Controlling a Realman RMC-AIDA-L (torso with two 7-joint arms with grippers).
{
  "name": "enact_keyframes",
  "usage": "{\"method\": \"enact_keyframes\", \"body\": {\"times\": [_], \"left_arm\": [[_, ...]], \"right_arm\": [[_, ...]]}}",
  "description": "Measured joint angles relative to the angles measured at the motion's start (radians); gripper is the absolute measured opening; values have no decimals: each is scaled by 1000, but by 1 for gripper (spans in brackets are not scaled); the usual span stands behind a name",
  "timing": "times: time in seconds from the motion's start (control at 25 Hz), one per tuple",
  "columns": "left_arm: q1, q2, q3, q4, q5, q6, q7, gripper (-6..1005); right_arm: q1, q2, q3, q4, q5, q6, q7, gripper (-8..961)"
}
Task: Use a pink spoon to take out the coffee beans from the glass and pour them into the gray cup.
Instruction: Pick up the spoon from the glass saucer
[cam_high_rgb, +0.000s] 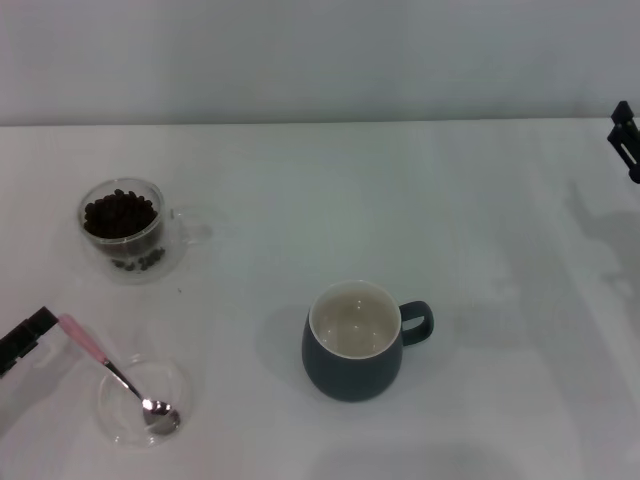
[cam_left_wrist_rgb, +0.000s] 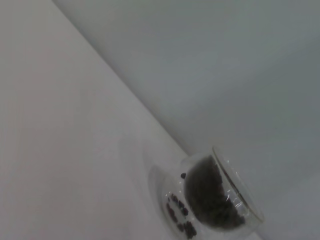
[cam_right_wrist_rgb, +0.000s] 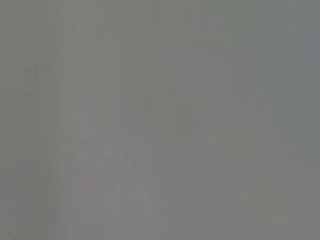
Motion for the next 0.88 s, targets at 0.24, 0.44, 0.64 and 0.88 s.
{"method": "enact_keyframes", "body": {"times": [0.24, 0.44, 0.64, 0.88], "left_arm": [[-51, 0, 0, 19, 85, 35, -42, 767], [-81, 0, 1, 20, 128, 44, -46, 766], [-89, 2, 2, 25, 135, 55, -54, 746], [-92, 0, 14, 26, 135, 71, -52, 715]], "right_arm": [[-10, 0, -15, -1, 1, -2, 5, 874], [-10, 0, -33, 0, 2, 1, 5, 874], [-9, 0, -34, 0, 2, 1, 5, 874], [-9, 0, -35, 0, 2, 1, 6, 874]]}}
